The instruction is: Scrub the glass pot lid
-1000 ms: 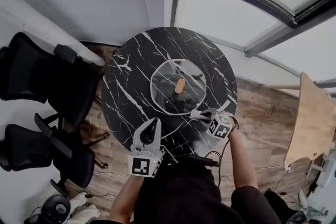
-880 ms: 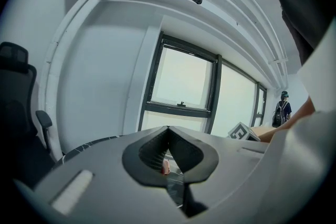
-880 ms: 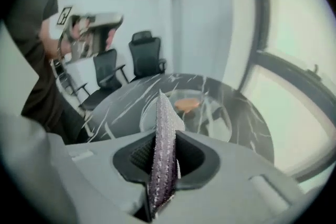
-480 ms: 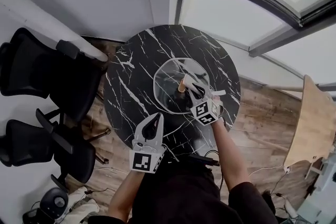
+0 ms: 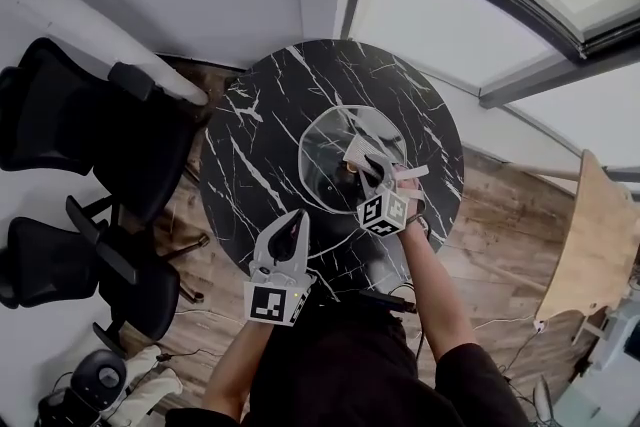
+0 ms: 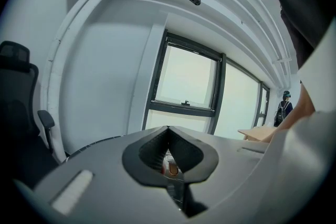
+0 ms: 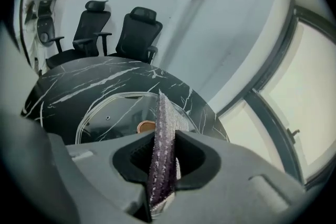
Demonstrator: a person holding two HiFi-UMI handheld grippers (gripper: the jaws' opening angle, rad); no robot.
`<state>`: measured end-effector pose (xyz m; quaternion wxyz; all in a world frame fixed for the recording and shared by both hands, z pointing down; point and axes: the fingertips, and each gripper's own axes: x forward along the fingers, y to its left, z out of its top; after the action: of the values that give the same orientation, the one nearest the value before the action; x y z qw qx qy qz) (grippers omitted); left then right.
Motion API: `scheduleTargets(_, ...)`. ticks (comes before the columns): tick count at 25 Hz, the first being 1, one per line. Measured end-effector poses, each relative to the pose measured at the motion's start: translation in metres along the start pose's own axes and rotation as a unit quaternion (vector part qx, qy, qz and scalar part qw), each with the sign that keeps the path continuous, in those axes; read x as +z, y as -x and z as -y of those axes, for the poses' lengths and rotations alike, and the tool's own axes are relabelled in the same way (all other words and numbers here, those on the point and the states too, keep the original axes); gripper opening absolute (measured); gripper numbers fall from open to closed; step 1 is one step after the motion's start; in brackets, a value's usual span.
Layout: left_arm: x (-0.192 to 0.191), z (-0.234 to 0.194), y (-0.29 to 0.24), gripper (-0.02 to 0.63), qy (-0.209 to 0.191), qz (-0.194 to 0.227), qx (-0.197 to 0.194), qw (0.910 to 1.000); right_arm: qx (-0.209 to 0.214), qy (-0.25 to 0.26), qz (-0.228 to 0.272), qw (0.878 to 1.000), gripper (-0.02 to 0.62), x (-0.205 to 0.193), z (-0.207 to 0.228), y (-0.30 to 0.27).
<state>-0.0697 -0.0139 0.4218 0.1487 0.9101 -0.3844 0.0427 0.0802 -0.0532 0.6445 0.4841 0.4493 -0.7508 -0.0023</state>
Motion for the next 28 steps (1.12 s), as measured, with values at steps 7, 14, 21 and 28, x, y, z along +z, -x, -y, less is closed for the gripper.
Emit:
scheduleTargets(7,0.005,0.000,0.001,0.003,0.003,0.015,0.002,0.9999,0.000,0.085,-0.008,0.996,0.075,0.002,-0.025,0.004)
scheduleTargets(14,0.000,0.007,0.006,0.003,0.000,0.005,-0.002,1.0000,0.041,0.041,0.002,0.998,0.075,0.006,-0.045,0.016)
scheduleTargets(21,-0.004,0.017,0.012,0.003,-0.006,0.000,-0.009,0.9999,0.073,0.007,0.009,0.997,0.075,0.009,-0.057,0.024)
scheduleTargets(28,0.001,0.026,0.015,0.003,-0.007,0.013,-0.012,0.9998,0.139,-0.105,0.033,0.984,0.071,0.017,-0.072,0.041)
